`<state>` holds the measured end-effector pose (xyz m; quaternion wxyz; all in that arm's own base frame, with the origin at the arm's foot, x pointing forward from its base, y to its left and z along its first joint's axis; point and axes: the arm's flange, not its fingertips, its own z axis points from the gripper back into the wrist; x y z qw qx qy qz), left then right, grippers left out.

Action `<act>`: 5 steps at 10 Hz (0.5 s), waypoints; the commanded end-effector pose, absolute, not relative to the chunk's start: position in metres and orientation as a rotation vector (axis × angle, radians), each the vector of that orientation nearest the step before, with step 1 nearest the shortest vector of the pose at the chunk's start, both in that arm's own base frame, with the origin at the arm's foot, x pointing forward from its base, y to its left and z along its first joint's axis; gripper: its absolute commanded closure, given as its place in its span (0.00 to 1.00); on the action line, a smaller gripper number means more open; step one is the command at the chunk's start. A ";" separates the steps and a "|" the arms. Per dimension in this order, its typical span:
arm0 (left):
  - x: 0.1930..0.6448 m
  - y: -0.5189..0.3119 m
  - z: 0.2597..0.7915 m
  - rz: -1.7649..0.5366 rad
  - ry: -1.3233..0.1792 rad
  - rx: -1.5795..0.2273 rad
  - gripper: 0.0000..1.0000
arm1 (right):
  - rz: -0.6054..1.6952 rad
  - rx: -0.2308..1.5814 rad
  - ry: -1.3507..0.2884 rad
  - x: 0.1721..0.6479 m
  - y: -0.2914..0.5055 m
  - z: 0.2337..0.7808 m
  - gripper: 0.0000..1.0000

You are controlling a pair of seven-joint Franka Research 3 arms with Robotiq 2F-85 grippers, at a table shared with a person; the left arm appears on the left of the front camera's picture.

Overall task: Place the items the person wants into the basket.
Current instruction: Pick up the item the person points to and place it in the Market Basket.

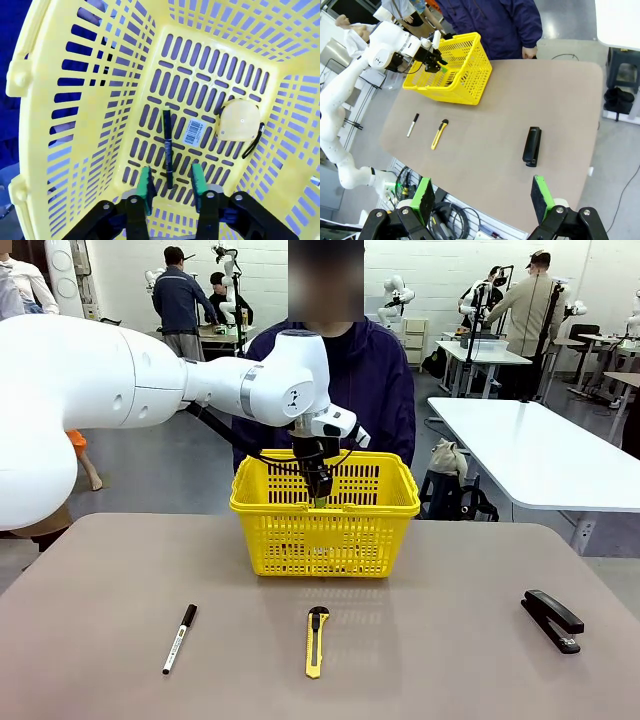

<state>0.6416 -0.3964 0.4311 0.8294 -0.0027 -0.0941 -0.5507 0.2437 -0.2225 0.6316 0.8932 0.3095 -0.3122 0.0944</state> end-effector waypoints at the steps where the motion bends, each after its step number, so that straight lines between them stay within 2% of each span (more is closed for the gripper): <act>1: 0.651 -0.401 0.437 -1.193 -0.190 -0.030 0.00 | 0.207 0.667 -0.664 0.244 -0.221 0.631 0.00; 2: 0.650 -0.401 0.437 -1.195 -0.191 -0.030 0.06 | 0.207 0.667 -0.664 0.244 -0.221 0.631 0.00; 3: 0.650 -0.402 0.438 -1.196 -0.191 -0.030 0.00 | 0.207 0.667 -0.664 0.244 -0.221 0.631 0.00; 5: 0.650 -0.402 0.438 -1.199 -0.191 -0.029 0.00 | 0.207 0.667 -0.664 0.244 -0.221 0.631 0.00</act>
